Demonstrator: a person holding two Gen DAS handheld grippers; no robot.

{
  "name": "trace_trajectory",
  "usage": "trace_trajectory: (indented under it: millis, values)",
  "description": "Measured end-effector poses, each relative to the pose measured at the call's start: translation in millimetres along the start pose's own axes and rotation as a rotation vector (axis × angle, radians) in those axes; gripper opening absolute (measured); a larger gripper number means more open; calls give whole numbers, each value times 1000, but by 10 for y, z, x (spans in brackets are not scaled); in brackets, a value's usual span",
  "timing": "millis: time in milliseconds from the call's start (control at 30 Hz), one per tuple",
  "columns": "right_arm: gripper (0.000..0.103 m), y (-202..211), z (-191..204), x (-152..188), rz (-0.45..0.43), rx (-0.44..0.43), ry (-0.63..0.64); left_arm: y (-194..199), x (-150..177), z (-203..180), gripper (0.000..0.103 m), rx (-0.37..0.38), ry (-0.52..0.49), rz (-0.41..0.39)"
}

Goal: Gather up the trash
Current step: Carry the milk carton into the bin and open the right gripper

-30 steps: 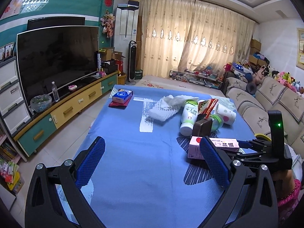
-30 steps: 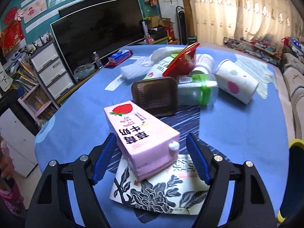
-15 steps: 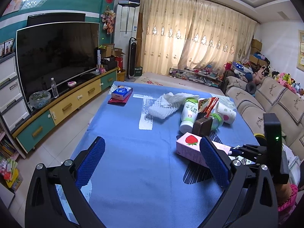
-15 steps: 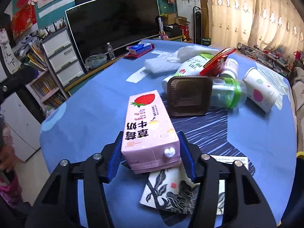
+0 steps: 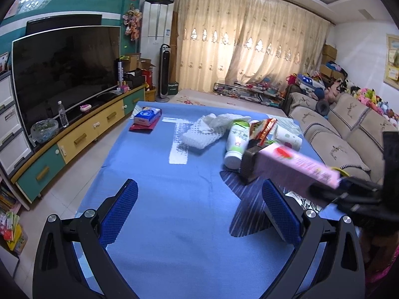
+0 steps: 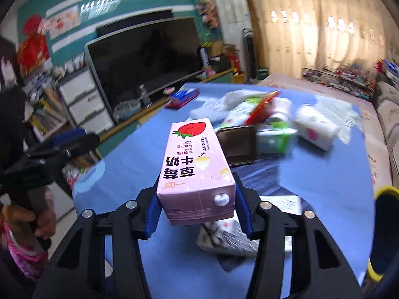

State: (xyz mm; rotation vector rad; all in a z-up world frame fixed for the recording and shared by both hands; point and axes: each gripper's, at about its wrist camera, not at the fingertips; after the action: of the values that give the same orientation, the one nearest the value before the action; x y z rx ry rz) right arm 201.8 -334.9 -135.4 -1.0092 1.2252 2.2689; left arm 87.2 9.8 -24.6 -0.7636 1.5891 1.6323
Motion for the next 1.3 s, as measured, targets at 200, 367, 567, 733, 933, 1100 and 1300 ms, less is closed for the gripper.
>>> trace_trajectory:
  millis: [200,367,567,733,933,1100,1300]
  values:
    - [49,485,-804,68,-110,254,-158,-112,-6,-185,98,41,-29,17]
    - [49,756,-1707,223,-144,502,-352,-258,-5,-435,98,128,-73,17]
    - [49,740,-2416,376,-124,673,-469,-499,5,-794,98,231,-171,37]
    - [49,581,-2733,401,-101,747,-495,-692,36,-1130,98,334,-258,72]
    - [56,566,-2930,431,-100,790,-522,-861,74,-1401,98,401,-340,102]
    - [63,637,-2969,462,-117,788,-536,-1003,103,-1511,98,453,-376,131]
    - [63,624,-2877,451,-110,763,-534,-1181,122,-1528,98,469,-448,152]
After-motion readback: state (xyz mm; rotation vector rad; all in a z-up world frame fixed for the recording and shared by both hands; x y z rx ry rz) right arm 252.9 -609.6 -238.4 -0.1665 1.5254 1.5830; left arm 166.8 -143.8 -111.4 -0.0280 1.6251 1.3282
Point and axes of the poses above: each gripper's, at about its wrist camera, not at the fingertips, and y roughly against the way its jaws point, z to its left, x to its underside, and after that the axes turned 11 degrees about -y, right-handed
